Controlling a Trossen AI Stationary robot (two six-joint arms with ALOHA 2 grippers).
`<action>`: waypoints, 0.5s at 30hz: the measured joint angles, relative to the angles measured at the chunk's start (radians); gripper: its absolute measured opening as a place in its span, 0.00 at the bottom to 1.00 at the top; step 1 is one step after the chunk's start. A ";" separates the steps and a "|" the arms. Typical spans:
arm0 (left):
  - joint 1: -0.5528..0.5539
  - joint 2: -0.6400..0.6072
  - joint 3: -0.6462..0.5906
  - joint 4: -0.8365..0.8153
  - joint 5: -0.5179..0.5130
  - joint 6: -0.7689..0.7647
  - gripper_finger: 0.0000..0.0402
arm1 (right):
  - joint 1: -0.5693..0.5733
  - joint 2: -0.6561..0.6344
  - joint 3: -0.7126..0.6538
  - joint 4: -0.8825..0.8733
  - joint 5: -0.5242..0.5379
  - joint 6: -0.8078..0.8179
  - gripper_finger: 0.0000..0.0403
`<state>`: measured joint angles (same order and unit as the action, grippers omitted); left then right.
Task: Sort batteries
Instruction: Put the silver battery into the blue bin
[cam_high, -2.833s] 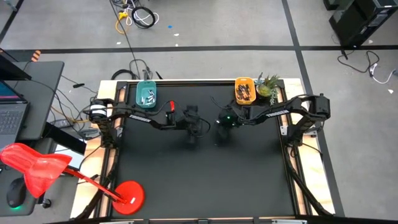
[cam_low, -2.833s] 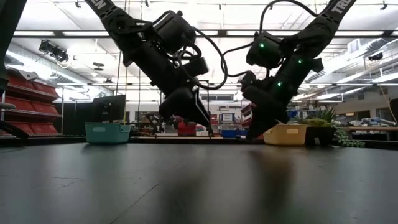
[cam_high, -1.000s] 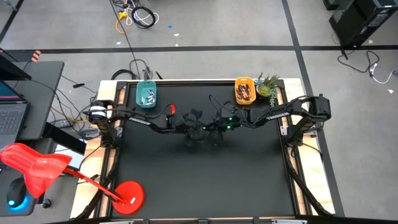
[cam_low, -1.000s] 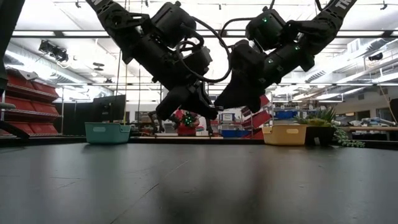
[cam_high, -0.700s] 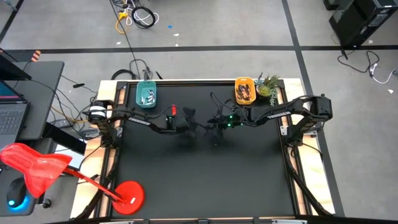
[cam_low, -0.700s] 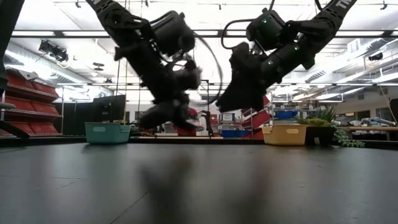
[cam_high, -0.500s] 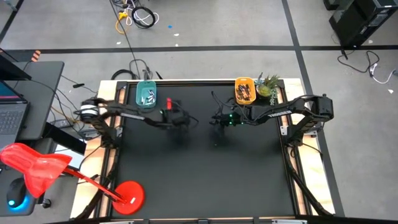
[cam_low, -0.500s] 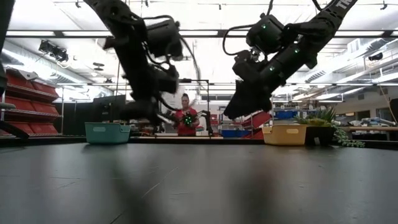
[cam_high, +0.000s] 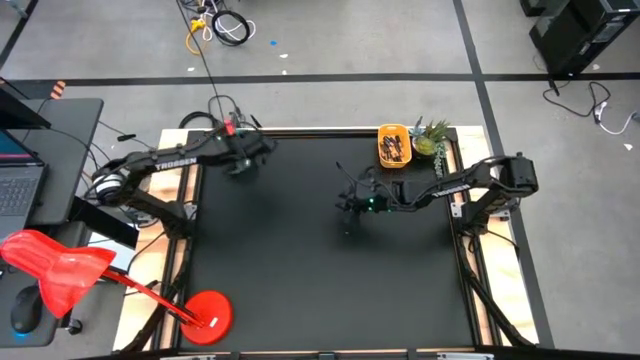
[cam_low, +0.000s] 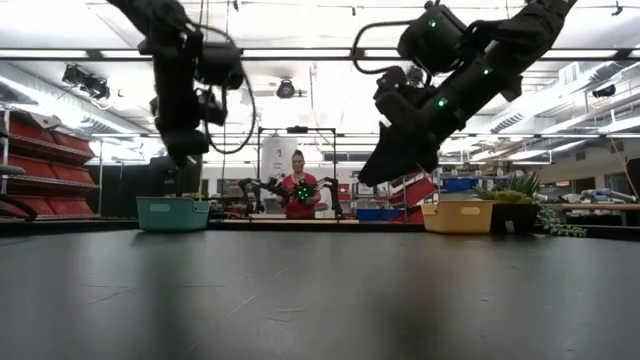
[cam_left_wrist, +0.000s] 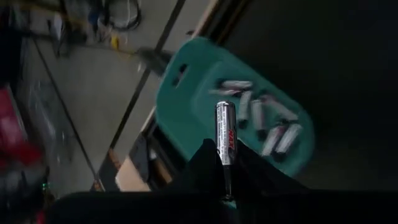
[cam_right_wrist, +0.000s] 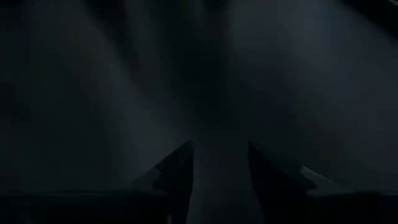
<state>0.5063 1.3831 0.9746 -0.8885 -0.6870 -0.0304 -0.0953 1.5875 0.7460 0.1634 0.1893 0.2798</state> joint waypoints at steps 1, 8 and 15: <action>0.026 0.001 -0.006 0.006 -0.001 -0.001 0.07 | 0.014 0.000 0.000 0.000 0.009 0.000 0.40; 0.182 0.006 -0.156 0.194 0.061 0.075 0.10 | 0.099 0.000 0.000 0.000 0.078 0.013 0.40; 0.212 0.006 -0.211 0.237 0.069 0.098 0.34 | 0.119 0.000 0.000 0.000 0.091 0.013 0.39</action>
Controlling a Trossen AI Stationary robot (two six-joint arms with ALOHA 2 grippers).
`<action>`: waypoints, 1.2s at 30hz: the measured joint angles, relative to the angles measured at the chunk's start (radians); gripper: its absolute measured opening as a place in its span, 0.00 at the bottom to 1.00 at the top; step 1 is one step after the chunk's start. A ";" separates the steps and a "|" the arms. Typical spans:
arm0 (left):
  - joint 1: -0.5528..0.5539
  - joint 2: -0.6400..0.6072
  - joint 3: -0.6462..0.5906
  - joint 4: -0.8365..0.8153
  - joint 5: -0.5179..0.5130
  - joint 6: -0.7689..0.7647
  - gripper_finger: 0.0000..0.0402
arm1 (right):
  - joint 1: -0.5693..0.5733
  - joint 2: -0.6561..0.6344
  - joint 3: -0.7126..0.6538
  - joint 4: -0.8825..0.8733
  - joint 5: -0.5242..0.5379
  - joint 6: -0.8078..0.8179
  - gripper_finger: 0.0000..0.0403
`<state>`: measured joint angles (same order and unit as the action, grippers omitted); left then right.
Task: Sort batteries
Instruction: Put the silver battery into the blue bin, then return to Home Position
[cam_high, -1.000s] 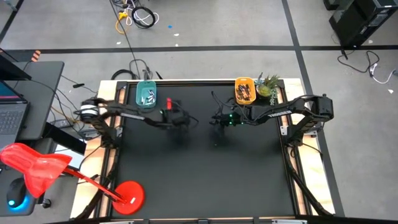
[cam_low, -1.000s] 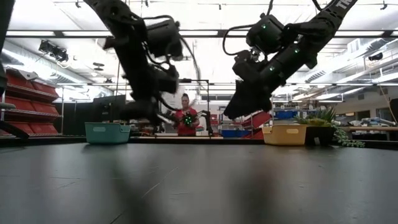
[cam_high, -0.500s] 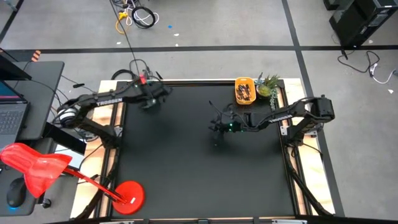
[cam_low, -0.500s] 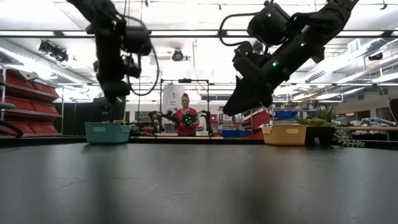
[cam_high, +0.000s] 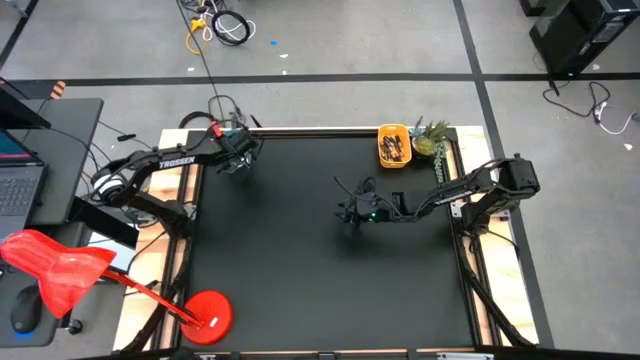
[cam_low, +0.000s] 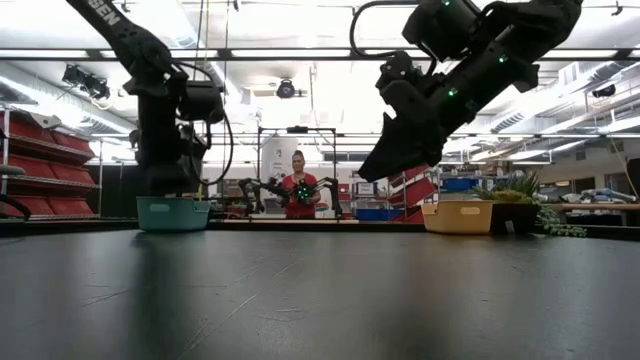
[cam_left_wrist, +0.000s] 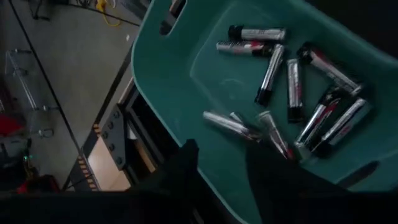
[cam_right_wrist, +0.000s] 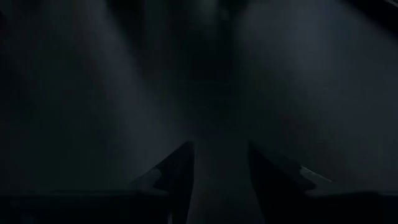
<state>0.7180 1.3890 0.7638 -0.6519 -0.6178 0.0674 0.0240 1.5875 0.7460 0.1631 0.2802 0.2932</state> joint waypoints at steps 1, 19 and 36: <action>-0.004 -0.004 0.005 -0.001 0.000 0.007 0.37 | -0.004 0.000 0.000 0.000 0.000 0.000 0.39; -0.191 -0.556 -0.259 0.466 0.331 -0.226 0.27 | -0.189 -0.487 -0.416 0.321 -0.024 -0.094 0.39; -0.560 -0.651 -0.756 1.364 0.191 -0.228 0.05 | -0.307 -0.719 -0.739 0.739 -0.121 -0.053 0.30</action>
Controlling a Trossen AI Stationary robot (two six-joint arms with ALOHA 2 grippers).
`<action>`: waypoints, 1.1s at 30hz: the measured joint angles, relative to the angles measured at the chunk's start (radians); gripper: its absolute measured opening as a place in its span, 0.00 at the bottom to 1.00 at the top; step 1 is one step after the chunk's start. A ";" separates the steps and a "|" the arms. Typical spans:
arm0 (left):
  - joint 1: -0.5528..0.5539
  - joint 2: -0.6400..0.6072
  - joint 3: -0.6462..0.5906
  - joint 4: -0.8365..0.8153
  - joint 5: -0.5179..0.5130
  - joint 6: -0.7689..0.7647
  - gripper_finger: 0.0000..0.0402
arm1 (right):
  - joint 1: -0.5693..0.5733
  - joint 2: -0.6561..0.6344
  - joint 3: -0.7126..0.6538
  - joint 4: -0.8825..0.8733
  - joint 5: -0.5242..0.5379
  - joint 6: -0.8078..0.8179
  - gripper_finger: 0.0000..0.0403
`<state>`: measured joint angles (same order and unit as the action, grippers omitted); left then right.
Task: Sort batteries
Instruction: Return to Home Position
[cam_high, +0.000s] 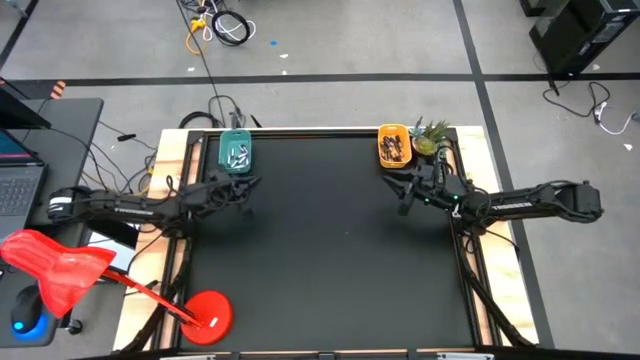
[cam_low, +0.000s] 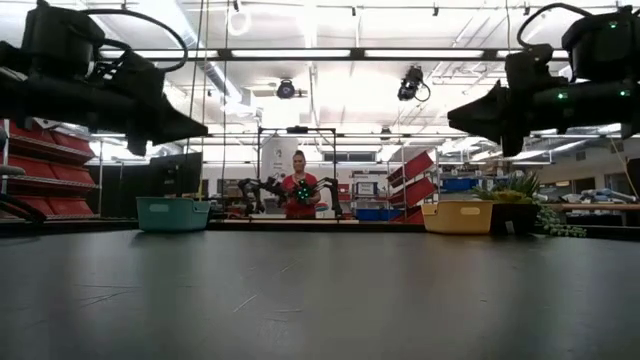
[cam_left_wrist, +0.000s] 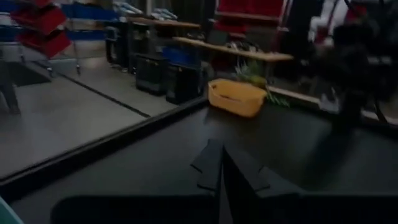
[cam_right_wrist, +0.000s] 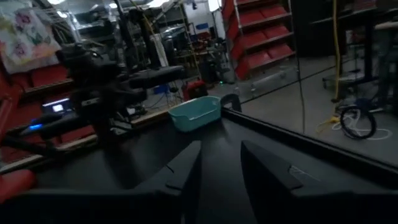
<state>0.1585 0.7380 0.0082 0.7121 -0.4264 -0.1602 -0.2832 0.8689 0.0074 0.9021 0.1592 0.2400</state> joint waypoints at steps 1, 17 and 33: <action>-0.014 0.000 0.000 -0.011 -0.001 0.007 0.05 | -0.001 0.001 0.000 -0.002 0.010 -0.005 0.30; -0.154 0.001 0.000 -0.104 -0.003 0.207 0.05 | -0.008 0.003 0.000 -0.041 0.055 -0.033 0.31; -0.154 0.001 0.000 -0.103 -0.003 0.205 0.05 | -0.008 0.003 0.000 -0.041 0.056 -0.033 0.30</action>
